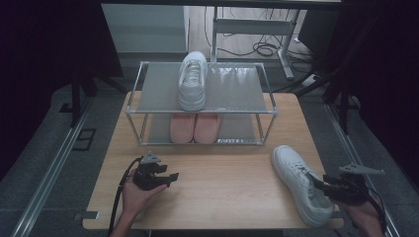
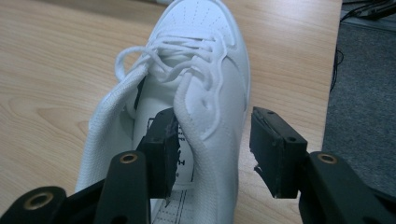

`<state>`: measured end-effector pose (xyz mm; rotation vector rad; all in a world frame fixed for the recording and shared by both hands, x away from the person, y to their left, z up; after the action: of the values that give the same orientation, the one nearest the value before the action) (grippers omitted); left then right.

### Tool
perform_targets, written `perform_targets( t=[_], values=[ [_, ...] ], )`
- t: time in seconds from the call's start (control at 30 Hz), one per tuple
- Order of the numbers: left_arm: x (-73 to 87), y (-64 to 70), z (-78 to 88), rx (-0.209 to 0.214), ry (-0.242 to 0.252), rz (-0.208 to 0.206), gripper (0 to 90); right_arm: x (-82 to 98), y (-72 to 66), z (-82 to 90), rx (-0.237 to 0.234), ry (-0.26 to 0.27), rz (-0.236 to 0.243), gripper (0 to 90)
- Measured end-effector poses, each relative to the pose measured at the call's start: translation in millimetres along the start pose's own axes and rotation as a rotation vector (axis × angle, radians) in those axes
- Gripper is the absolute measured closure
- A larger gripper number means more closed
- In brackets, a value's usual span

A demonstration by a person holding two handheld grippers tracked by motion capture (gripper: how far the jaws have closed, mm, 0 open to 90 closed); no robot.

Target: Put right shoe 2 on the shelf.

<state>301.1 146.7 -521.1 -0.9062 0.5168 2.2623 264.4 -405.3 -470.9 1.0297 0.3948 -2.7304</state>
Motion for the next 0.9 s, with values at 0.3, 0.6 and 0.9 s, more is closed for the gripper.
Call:
perform_targets(
  t=[0.3, 0.6, 0.9],
  values=[
    [-0.3, 1.1, -0.8, -0.005, -0.001, -0.004, 40.6, 1.4, 4.5, -29.9, 0.046, -0.033, -0.006, 63.8],
    [-0.6, 1.2, -0.5, -0.005, 0.0, -0.003, 40.6, 1.4, 2.4, -29.6, 0.075, -0.004, 0.014, 78.4],
    [-1.6, 1.2, 2.0, -0.007, 0.009, -0.002, 40.7, 1.6, 1.5, -28.3, 0.069, 0.023, -0.001, 80.9]
  ],
)
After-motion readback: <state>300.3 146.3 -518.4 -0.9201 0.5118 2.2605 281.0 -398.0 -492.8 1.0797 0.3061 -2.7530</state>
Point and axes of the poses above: each handheld gripper's, and its own axes: z roughly backward along the jaws, x roughly out of its underside, y roughly to its right, the point moved 3 cm from there along -z, roughly forward along the jaws, and after that the axes turned 9 degrees about -z, right-handed, at the moved point
